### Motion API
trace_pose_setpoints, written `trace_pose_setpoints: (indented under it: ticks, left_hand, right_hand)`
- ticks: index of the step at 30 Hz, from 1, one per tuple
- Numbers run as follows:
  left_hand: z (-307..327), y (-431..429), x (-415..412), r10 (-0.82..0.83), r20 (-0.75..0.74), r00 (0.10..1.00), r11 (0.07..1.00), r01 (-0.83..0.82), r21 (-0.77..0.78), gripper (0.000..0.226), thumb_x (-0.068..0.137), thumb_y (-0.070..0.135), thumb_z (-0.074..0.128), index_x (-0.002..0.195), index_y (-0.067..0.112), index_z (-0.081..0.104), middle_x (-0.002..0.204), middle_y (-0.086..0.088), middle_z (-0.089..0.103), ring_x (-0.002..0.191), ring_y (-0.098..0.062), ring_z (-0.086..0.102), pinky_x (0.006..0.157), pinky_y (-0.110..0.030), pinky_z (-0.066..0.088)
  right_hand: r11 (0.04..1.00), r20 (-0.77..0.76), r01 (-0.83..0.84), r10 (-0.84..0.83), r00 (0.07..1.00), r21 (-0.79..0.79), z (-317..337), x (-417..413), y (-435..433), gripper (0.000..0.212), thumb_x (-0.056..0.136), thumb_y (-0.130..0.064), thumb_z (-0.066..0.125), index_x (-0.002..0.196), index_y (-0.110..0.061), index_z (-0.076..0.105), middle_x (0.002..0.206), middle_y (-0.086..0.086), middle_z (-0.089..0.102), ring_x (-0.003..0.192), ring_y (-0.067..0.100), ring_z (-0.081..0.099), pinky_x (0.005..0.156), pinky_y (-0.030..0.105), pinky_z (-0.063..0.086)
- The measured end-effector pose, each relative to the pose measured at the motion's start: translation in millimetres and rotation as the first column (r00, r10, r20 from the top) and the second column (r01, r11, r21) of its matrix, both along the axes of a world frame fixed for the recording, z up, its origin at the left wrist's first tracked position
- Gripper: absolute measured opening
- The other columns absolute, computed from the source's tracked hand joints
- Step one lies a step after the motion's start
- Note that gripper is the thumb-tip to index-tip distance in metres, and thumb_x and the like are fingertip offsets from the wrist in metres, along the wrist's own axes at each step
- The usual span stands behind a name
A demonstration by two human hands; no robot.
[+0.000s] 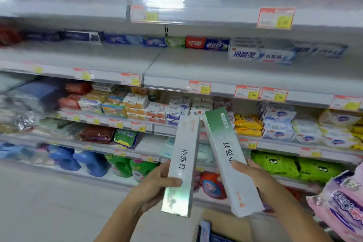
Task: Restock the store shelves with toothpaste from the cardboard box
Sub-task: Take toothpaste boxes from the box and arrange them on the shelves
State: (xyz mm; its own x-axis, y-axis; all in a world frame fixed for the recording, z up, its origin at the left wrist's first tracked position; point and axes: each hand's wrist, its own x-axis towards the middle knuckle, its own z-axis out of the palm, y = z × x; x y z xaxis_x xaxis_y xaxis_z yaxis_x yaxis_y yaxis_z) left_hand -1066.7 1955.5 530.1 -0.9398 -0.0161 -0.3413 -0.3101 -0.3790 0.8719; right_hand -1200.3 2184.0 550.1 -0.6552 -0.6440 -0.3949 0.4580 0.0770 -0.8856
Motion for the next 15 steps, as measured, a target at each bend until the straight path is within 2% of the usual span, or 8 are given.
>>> trace_pose_setpoints:
  ticks: [2, 5, 7, 8, 11, 12, 14, 15]
  left_hand:
    - [24.7, -24.7, -6.0, 0.052, -0.061, 0.997, 0.998, -0.053, -0.018, 0.061, 0.055, 0.007, 0.077, 0.114, 0.001, 0.061, 0.103, -0.021, 0.069, 0.083, -0.029, 0.069, 0.069, -0.035, 0.056]
    - [65.5, -59.9, -15.2, 0.187, -0.124, 0.975, 0.978, -0.197, -0.074, 0.045, 0.068, 0.014, 0.078, 0.11, 0.005, 0.065, 0.1, -0.016, 0.072, 0.084, -0.028, 0.07, 0.068, -0.034, 0.057]
    - [91.1, -80.8, -20.6, 0.273, -0.187, 0.944, 0.945, -0.299, -0.129, 0.044, 0.075, 0.02, 0.074, 0.115, 0.005, 0.061, 0.101, -0.01, 0.073, 0.089, -0.024, 0.07, 0.071, -0.033, 0.058]
    - [103.6, -90.4, -22.0, 0.309, -0.236, 0.921, 0.927, -0.347, -0.14, 0.043, 0.075, 0.026, 0.066, 0.114, 0.008, 0.061, 0.101, -0.007, 0.073, 0.091, -0.022, 0.07, 0.074, -0.033, 0.058]
    - [140.0, -115.3, -22.7, 0.384, -0.344, 0.857, 0.89, -0.443, -0.111, 0.047, 0.073, 0.043, 0.053, 0.112, 0.018, 0.061, 0.101, -0.001, 0.074, 0.092, -0.017, 0.07, 0.079, -0.037, 0.056]
    - [150.1, -123.8, -23.2, 0.42, -0.348, 0.838, 0.884, -0.464, -0.052, 0.048, 0.075, 0.049, 0.05, 0.111, 0.019, 0.061, 0.101, -0.003, 0.074, 0.091, -0.017, 0.071, 0.077, -0.038, 0.055]
    - [170.5, -141.9, -25.8, 0.522, -0.328, 0.788, 0.847, -0.523, 0.092, 0.047, 0.086, 0.056, 0.041, 0.107, 0.02, 0.063, 0.098, -0.003, 0.074, 0.088, -0.017, 0.071, 0.075, -0.037, 0.052]
    - [180.0, -152.1, -27.2, 0.568, -0.319, 0.758, 0.82, -0.552, 0.15, 0.048, 0.09, 0.057, 0.037, 0.106, 0.02, 0.063, 0.097, -0.003, 0.074, 0.087, -0.017, 0.071, 0.074, -0.036, 0.052]
  right_hand:
    - [1.0, -0.039, 0.021, -0.022, 0.999, -0.004, 21.6, -3.4, -21.3, 0.07, 0.044, -0.028, 0.089, 0.108, -0.019, 0.063, 0.087, 0.011, 0.074, 0.069, 0.028, 0.07, 0.061, 0.034, 0.055]
    - [0.997, -0.084, 0.07, -0.073, 0.994, -0.037, 59.6, -3.9, -59.5, 0.054, 0.059, -0.023, 0.087, 0.107, -0.017, 0.063, 0.081, 0.011, 0.074, 0.06, 0.025, 0.07, 0.047, 0.029, 0.053]
    - [0.994, -0.119, 0.097, -0.103, 0.988, -0.059, 82.1, -2.8, -84.9, 0.031, 0.079, -0.019, 0.066, 0.109, -0.015, 0.062, 0.075, 0.01, 0.074, 0.055, 0.023, 0.068, 0.044, 0.026, 0.051]
    - [0.991, -0.127, 0.105, -0.116, 0.985, -0.085, 89.5, -4.2, -95.8, 0.026, 0.082, -0.014, 0.058, 0.107, -0.016, 0.063, 0.073, 0.008, 0.073, 0.054, 0.022, 0.068, 0.043, 0.025, 0.05]
    - [0.987, -0.155, 0.107, -0.125, 0.98, -0.12, 120.5, 4.9, -124.5, 0.018, 0.083, -0.014, 0.057, 0.099, -0.019, 0.064, 0.07, 0.008, 0.073, 0.052, 0.021, 0.068, 0.04, 0.025, 0.049]
    - [0.985, -0.164, 0.091, -0.114, 0.98, -0.144, 128.9, 5.6, -131.4, 0.016, 0.079, -0.022, 0.065, 0.095, -0.019, 0.067, 0.069, 0.008, 0.073, 0.052, 0.022, 0.068, 0.04, 0.025, 0.049]
    - [0.989, -0.228, 0.028, -0.061, 0.972, -0.144, 149.2, 6.8, -144.9, 0.049, 0.046, -0.044, 0.09, 0.087, -0.021, 0.076, 0.075, 0.009, 0.073, 0.057, 0.023, 0.069, 0.045, 0.028, 0.052]
    - [0.99, -0.255, 0.007, -0.043, 0.966, -0.142, 158.1, 7.1, -150.3, 0.065, 0.027, -0.048, 0.094, 0.084, -0.022, 0.078, 0.078, 0.011, 0.073, 0.059, 0.024, 0.069, 0.048, 0.029, 0.054]
